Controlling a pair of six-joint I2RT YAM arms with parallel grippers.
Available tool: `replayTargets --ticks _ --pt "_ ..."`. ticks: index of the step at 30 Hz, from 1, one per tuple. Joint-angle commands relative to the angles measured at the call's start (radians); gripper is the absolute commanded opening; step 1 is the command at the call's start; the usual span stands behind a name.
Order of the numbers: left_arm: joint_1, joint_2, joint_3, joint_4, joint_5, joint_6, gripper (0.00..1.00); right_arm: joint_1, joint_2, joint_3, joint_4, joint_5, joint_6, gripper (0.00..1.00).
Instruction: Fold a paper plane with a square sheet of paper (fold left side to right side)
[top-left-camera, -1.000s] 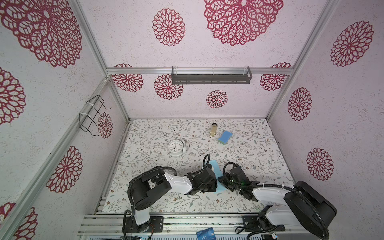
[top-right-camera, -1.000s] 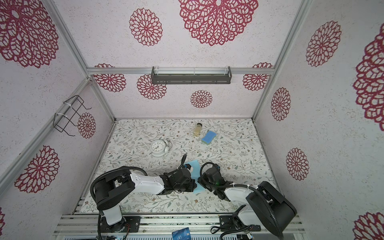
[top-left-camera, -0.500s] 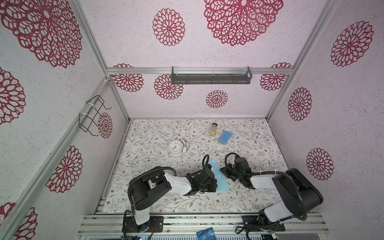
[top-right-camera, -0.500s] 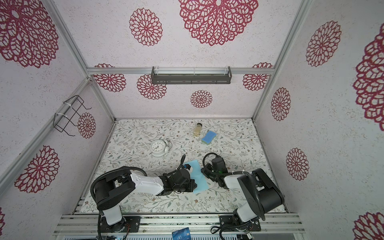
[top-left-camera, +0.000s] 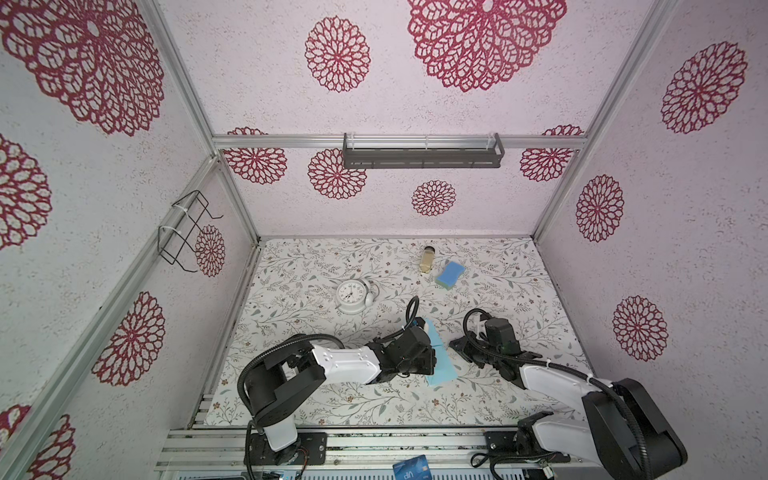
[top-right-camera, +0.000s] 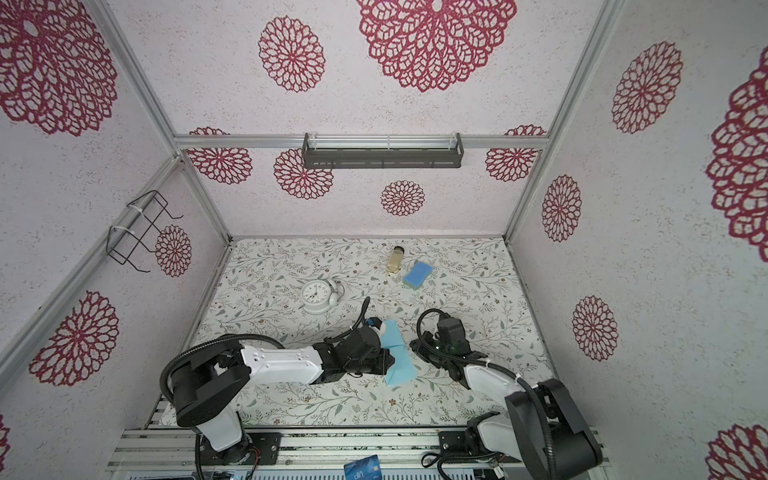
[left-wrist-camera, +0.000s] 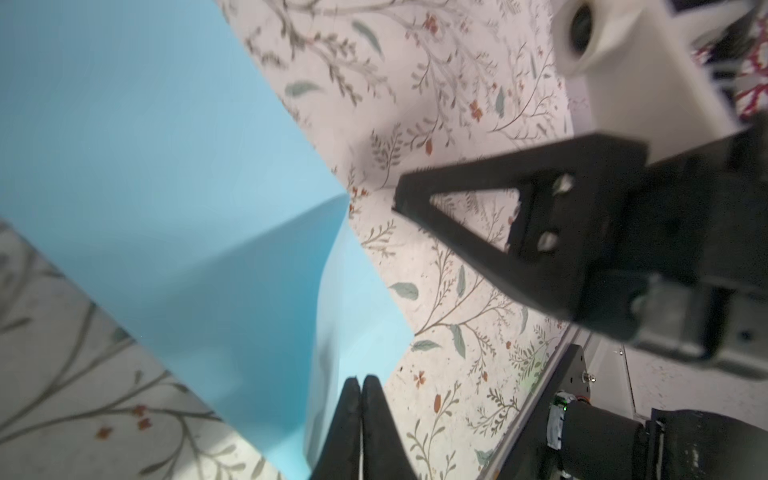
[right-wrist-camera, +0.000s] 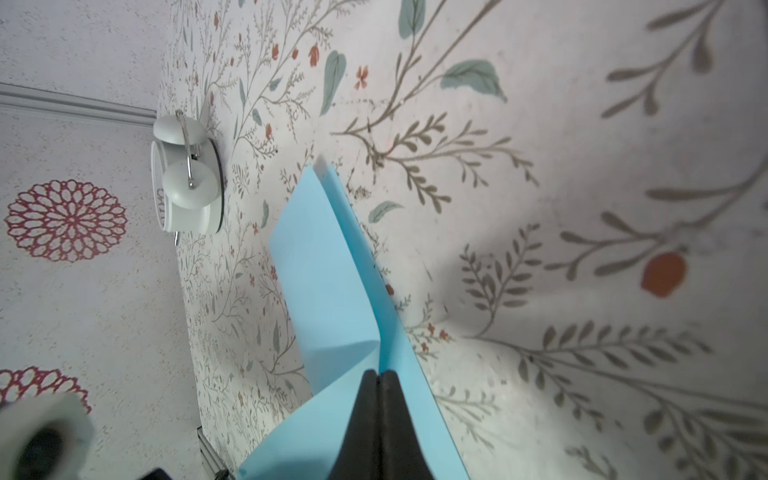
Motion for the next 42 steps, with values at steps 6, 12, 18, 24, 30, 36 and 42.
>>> replayTargets --ticks 6,12,18,24,30,36,42 --pt "0.123 -0.082 -0.023 -0.062 -0.071 0.046 0.51 0.011 -0.107 -0.067 -0.117 -0.024 -0.02 0.0" --pt "0.18 -0.043 -0.035 -0.064 -0.048 0.049 0.68 0.014 -0.135 -0.096 -0.115 -0.029 -0.013 0.0" --pt "0.201 -0.006 -0.059 -0.021 -0.029 0.043 0.71 0.023 -0.175 -0.081 -0.107 -0.06 0.013 0.0" --pt "0.202 0.052 -0.071 0.059 0.006 0.003 0.71 0.079 -0.222 -0.017 -0.147 -0.048 0.037 0.0" --pt "0.202 0.082 -0.067 0.095 0.022 -0.021 0.71 0.144 -0.16 0.047 -0.115 -0.027 0.047 0.0" --pt "0.201 0.103 -0.069 0.118 0.033 -0.04 0.71 0.161 -0.06 0.087 -0.048 -0.029 0.041 0.0" --pt "0.199 0.115 -0.068 0.128 0.04 -0.055 0.71 0.159 0.061 0.097 0.031 -0.015 0.018 0.0"
